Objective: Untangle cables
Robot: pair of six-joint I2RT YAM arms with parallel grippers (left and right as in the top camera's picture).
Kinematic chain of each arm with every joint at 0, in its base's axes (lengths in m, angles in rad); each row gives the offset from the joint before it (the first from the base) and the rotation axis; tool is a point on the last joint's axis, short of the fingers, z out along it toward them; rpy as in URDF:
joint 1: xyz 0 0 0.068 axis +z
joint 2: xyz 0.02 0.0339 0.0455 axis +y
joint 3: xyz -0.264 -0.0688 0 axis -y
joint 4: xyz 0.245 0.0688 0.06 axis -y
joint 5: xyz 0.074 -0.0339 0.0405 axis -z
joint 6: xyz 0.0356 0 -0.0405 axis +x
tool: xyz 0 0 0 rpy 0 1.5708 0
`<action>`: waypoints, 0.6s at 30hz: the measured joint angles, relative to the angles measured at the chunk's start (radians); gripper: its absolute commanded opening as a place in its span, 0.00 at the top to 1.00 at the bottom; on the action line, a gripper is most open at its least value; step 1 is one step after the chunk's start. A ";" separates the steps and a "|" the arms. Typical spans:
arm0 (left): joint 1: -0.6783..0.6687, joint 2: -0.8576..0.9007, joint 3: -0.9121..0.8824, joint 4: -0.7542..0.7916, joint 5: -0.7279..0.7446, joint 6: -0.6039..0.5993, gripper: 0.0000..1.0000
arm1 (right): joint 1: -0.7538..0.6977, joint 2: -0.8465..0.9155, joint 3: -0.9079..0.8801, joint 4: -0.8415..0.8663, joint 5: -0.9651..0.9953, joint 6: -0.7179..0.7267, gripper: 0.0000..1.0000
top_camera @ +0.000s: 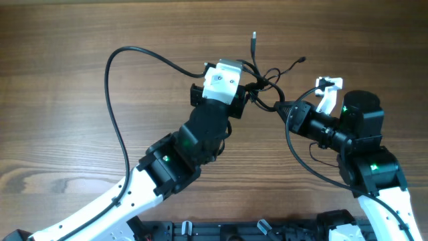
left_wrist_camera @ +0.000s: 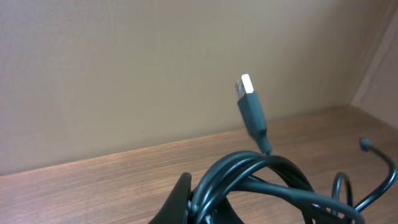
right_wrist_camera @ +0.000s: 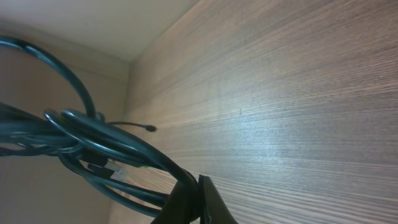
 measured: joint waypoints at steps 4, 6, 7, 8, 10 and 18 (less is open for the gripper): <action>0.000 -0.008 -0.004 0.015 0.007 -0.021 0.96 | 0.001 -0.003 0.005 -0.022 0.000 -0.011 0.95; 0.000 -0.009 -0.007 0.019 0.007 -0.040 0.96 | 0.002 -0.003 0.005 -0.030 0.000 -0.011 0.95; 0.002 -0.010 -0.009 0.021 0.009 -0.062 0.96 | 0.002 -0.003 0.005 -0.029 0.000 -0.012 0.95; 0.006 -0.013 -0.011 0.021 0.013 -0.084 0.96 | 0.003 -0.003 0.005 -0.029 -0.001 -0.013 0.95; 0.028 -0.019 -0.012 0.021 0.022 -0.184 0.96 | 0.004 -0.003 0.011 -0.029 -0.006 -0.015 0.95; 0.069 -0.049 -0.013 -0.040 0.072 -0.300 0.96 | 0.004 -0.002 0.005 0.080 -0.027 -0.038 0.81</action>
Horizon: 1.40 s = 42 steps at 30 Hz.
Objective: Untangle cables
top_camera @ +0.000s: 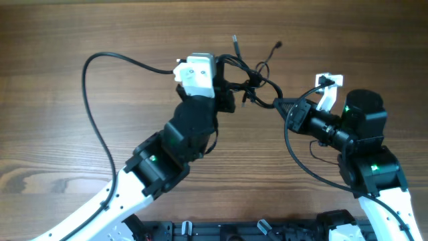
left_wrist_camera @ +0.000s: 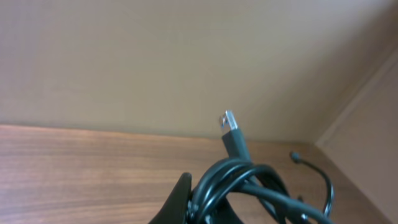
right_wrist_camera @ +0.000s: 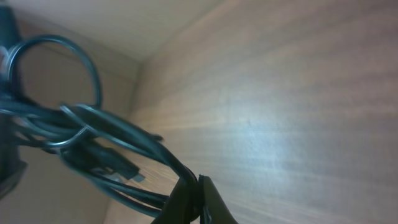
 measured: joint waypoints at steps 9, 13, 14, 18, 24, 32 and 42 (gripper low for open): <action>0.031 -0.047 0.006 -0.058 0.068 0.100 0.96 | -0.011 0.007 -0.017 0.140 -0.057 -0.022 0.31; 0.031 -0.047 0.006 -0.060 0.094 0.137 0.96 | -0.011 0.007 -0.018 0.151 -0.119 -0.055 0.27; 0.031 -0.047 0.006 -0.060 0.098 0.140 0.96 | -0.011 0.007 -0.018 0.154 -0.138 -0.070 0.27; 0.031 -0.047 0.006 -0.060 0.127 0.146 0.96 | -0.011 0.007 -0.018 0.196 -0.187 -0.123 0.19; 0.031 -0.047 0.006 -0.060 0.216 0.215 0.96 | -0.011 -0.001 -0.018 0.255 -0.204 -0.158 0.29; 0.031 -0.047 0.006 -0.037 0.293 0.233 0.96 | -0.011 -0.025 -0.018 0.255 -0.204 -0.203 0.37; 0.031 -0.047 0.006 -0.044 0.314 0.565 0.96 | -0.011 -0.124 -0.019 0.183 -0.175 -0.263 0.33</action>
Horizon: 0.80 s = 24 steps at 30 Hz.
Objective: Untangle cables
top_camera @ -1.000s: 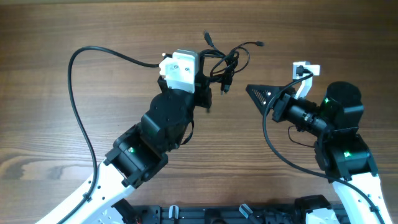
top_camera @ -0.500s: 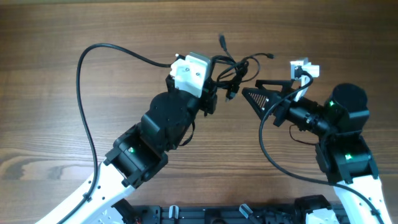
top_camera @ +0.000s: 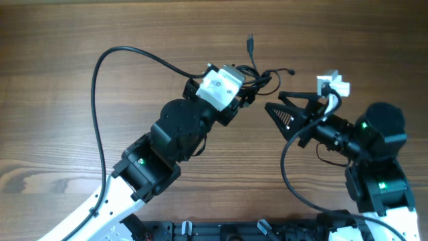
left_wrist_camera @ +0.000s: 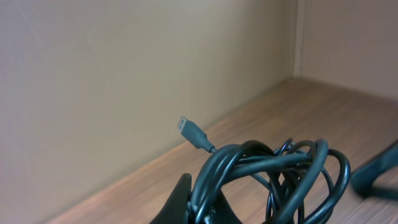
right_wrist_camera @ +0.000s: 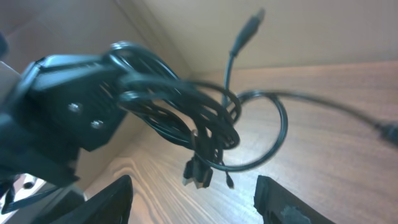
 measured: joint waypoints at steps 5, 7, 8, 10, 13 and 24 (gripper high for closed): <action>0.000 0.000 0.000 -0.017 0.032 0.109 0.96 | 0.000 -0.072 0.000 0.004 0.108 -0.060 0.33; 0.000 0.000 0.000 -0.019 0.084 0.131 0.96 | 0.000 -0.090 0.000 0.027 0.203 -0.101 0.33; 0.000 0.000 0.000 -0.019 0.119 0.144 0.96 | 0.000 -0.091 0.000 0.037 0.235 -0.121 0.33; 0.000 0.000 0.000 -0.019 0.176 0.160 0.96 | 0.000 -0.090 0.000 0.042 0.284 -0.154 0.33; 0.000 0.000 0.000 -0.019 0.280 0.177 0.96 | 0.000 -0.089 0.000 0.034 0.333 -0.216 0.33; 0.000 0.000 0.000 0.013 0.368 0.192 0.96 | -0.003 -0.089 0.000 -0.106 0.106 -0.501 0.32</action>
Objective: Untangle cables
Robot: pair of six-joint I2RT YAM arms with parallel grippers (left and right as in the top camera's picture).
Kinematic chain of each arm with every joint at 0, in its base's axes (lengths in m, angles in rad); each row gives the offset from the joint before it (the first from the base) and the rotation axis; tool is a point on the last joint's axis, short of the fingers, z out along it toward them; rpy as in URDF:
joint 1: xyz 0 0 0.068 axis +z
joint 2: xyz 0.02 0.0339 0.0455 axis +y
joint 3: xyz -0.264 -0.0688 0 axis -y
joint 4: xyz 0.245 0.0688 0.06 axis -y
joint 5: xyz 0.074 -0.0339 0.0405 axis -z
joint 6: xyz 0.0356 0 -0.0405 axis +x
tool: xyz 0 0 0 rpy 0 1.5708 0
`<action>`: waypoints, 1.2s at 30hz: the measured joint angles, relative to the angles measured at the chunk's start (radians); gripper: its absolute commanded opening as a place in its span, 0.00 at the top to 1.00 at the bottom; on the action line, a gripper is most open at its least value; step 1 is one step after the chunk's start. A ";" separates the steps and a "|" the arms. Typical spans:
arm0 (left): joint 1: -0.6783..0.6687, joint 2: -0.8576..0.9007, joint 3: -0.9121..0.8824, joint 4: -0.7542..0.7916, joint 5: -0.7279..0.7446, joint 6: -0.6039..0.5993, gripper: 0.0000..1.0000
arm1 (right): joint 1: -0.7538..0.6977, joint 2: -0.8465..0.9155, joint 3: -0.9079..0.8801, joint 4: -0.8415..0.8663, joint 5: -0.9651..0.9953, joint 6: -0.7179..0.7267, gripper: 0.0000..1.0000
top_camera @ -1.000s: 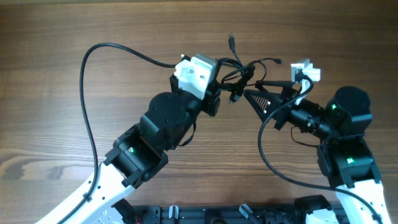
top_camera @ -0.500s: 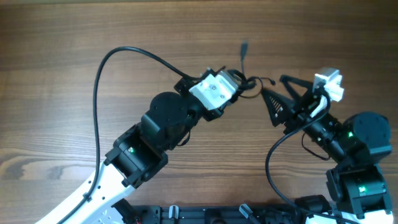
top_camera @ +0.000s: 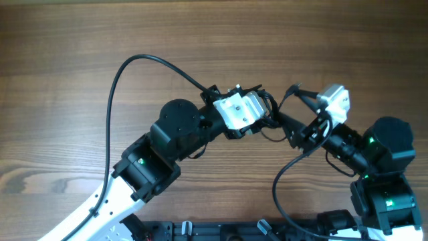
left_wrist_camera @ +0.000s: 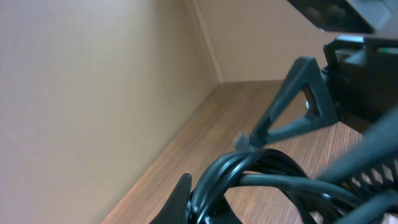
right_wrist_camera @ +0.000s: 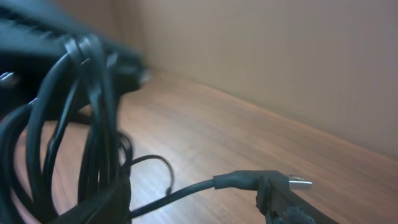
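Observation:
A tangle of black cables (top_camera: 269,112) hangs in my left gripper (top_camera: 264,119), which is shut on the bundle (left_wrist_camera: 208,186) with coils bulging to the right. My right gripper (top_camera: 294,119) stands open right against the tangle, and its fingers (left_wrist_camera: 292,99) loom in the left wrist view. In the right wrist view the bundle (right_wrist_camera: 93,124) hangs at the left. A strand ending in a USB plug (right_wrist_camera: 249,181) runs across between the open right gripper (right_wrist_camera: 193,208) fingers, with the plug next to the right finger.
From the tangle one long cable (top_camera: 110,100) arcs up and left, then down past the left arm. Another strand (top_camera: 277,187) drops toward the table's front edge by the right arm. Both lie on the wooden table (top_camera: 67,100).
My open right gripper was apart from the tangle on its right; now it is up against it with a USB strand between its fingers. The left wrist has turned, still holding the bundle.
First both grippers were shut on the tangle, close together. Then the left one was farther left and up with the cables stretched between them. Later the right gripper was open and drawn back, off the cables. Now it is open at the bundle again.

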 measured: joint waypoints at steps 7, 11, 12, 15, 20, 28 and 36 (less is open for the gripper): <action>0.000 0.000 0.000 0.003 -0.035 0.000 0.96 | 0.000 0.000 0.000 -0.037 -0.110 -0.051 0.33; 0.000 0.000 0.000 0.005 -0.061 -0.004 0.96 | 0.000 0.000 0.000 -0.026 -0.157 -0.052 0.32; 0.000 0.000 0.000 0.006 -0.062 -0.010 0.96 | 0.000 0.000 0.000 -0.021 -0.163 -0.051 0.32; 0.000 0.000 0.000 0.010 -0.031 -0.023 0.96 | 0.000 0.000 0.000 0.008 -0.177 -0.051 0.32; 0.001 0.000 0.000 0.000 0.118 -0.031 0.96 | 0.000 0.000 0.000 0.065 -0.179 -0.038 0.31; 0.001 0.000 0.001 -0.033 0.291 -0.031 0.96 | 0.000 0.038 0.000 0.079 -0.048 0.033 0.33; 0.010 0.008 0.001 -0.050 0.447 -0.034 0.96 | 0.016 0.044 0.000 0.066 0.247 0.107 0.28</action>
